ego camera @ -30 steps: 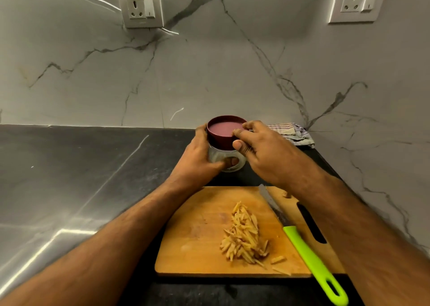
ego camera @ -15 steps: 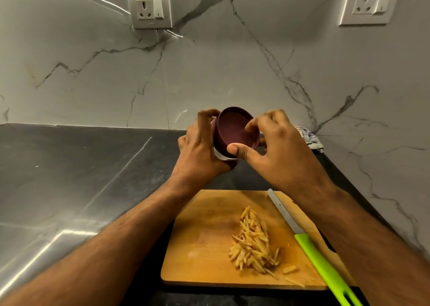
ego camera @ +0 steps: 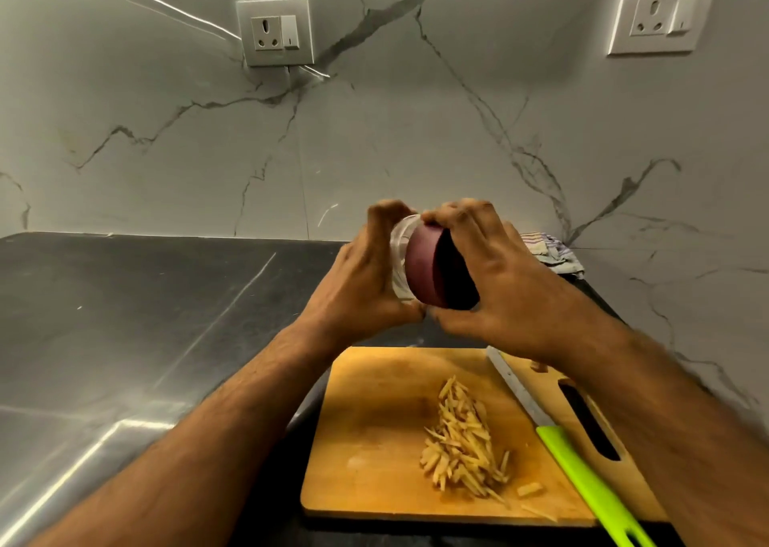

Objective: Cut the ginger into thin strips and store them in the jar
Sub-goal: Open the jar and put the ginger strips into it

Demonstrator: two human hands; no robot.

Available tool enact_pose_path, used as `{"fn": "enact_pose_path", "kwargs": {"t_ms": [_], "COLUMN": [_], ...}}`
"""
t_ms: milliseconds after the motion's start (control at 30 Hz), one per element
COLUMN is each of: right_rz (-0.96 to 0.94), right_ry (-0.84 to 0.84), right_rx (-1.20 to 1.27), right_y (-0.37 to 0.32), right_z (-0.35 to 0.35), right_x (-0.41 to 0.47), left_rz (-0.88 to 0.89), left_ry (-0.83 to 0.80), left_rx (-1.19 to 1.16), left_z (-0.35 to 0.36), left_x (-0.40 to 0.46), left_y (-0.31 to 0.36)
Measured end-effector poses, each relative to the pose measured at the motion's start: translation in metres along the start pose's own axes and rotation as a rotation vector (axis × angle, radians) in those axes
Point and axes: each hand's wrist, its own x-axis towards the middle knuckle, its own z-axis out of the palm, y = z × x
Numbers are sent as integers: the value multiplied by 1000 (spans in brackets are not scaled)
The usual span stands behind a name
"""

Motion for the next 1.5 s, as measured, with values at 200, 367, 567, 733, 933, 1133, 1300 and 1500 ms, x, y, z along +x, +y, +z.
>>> {"fn": "enact_pose_path", "kwargs": {"t_ms": [200,367,567,733,933,1133,1300,1500], "right_rz": [15,271,527,594,635,596,496,371], "right_ry": [37,25,-6,-177,-289,-180,-35,111], "right_rx": [23,-14,46,-8,19,12,21,62], "right_y": [3,11,28,34,38,33,20,0], "right_z": [-6,-1,13,26,34,24,16,7], "right_x": [-1,-1,1,-2,-3,-1,-3,-21], "left_rz": [-168,-366,-584,-636,-682,-674,-666,-604], "left_ry": [33,1,-45,-42,-53,-73,-55,13], "left_rx": [-54,-8,-73,-120,-154,-155,-165,-87], "left_z": [-3,6,9,10,10,12,11,-1], "left_x": [-4,-10,-8,-8,-8,-9,-16,-42], "left_y": [-12,-14,-20,-17,-16,-12,-1,25]}}
